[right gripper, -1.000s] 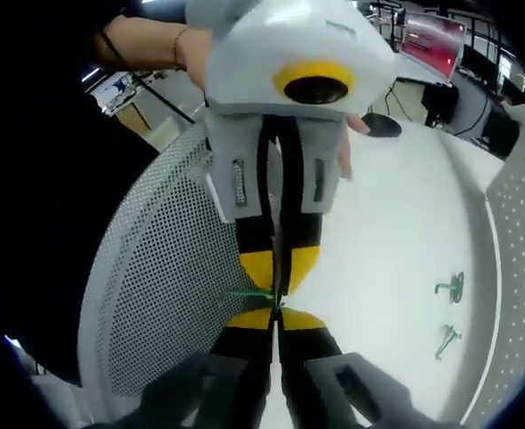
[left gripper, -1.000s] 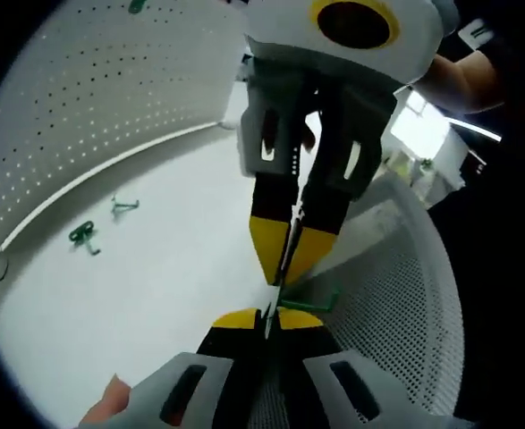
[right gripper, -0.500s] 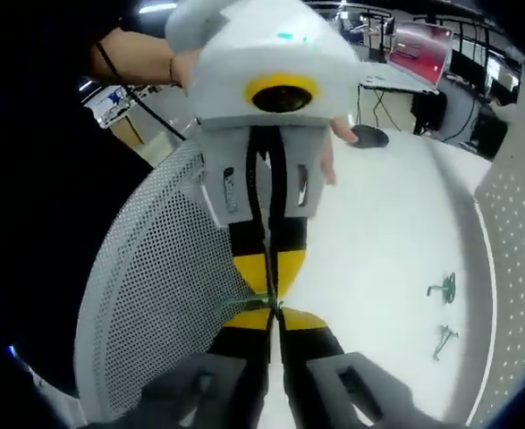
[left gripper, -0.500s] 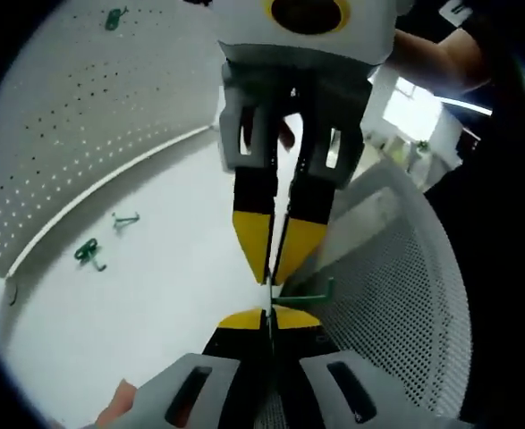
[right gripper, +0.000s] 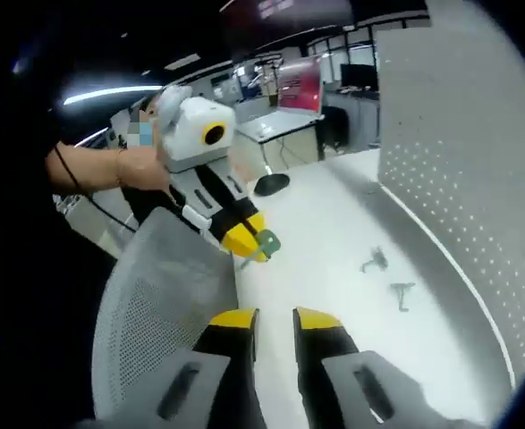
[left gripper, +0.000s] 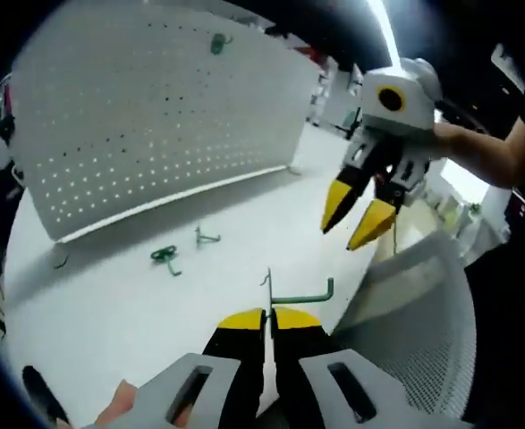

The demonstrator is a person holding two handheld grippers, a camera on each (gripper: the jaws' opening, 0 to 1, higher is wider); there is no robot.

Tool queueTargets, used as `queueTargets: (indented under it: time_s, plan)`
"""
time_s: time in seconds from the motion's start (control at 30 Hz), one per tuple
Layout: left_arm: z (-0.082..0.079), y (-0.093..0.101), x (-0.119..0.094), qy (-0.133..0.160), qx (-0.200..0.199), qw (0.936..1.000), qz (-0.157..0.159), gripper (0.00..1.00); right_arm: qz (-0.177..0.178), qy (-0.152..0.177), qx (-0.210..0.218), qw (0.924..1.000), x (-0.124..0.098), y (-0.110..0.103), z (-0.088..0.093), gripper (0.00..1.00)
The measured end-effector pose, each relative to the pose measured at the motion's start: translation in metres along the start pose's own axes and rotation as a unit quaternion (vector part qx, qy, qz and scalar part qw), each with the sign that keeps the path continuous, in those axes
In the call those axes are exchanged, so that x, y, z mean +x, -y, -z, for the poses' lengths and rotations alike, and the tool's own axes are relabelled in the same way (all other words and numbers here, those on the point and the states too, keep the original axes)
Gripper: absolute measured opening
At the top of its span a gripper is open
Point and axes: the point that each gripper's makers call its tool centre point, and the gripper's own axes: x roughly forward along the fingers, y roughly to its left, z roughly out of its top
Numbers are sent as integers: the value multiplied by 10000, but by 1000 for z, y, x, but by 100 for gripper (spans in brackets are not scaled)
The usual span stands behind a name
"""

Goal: Insert the hook assembly into the mounting plate slot until the hook locks in place.

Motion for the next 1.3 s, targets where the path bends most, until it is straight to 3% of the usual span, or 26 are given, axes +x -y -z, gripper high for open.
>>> queueTargets:
  time_s: [0.1, 0.17, 0.27, 0.33, 0.43, 0.5, 0.6, 0.9, 1.3]
  plan:
    - [-9, -5, -5, 144, -73, 9997, -192, 1, 273, 381, 469, 9978, -8, 5, -6, 13]
    - [-17, -7, -7, 353, -207, 9988, -267, 1, 409, 771, 911, 9920, -13, 6, -15, 13]
    - [-29, -8, -11, 611, -363, 9967, -382, 1, 493, 1353, 1544, 9775, -16, 2, -28, 14]
    - [-35, -5, -12, 692, -377, 9961, -390, 1, 483, 1575, 1711, 9714, -16, -1, -35, 14]
    - [-43, 0, -13, 833, -378, 9948, -457, 1, 618, 2035, 2221, 9515, -14, -1, -49, 14]
    - [-49, 3, -15, 972, -420, 9932, -479, 1, 696, 2115, 2325, 9468, -11, -3, -52, 15]
    - [-58, 7, -17, 1195, -517, 9903, -479, 1, 872, 2224, 2091, 9483, -7, -7, -63, 14]
    - [-70, 16, -28, 1485, -358, 9862, -634, 1, 549, 2596, 2305, 9362, 12, -25, -90, 14]
    - [-76, 17, -31, 1733, -329, 9807, -845, 1, 471, 2767, 2596, 9240, 15, -25, -95, 9]
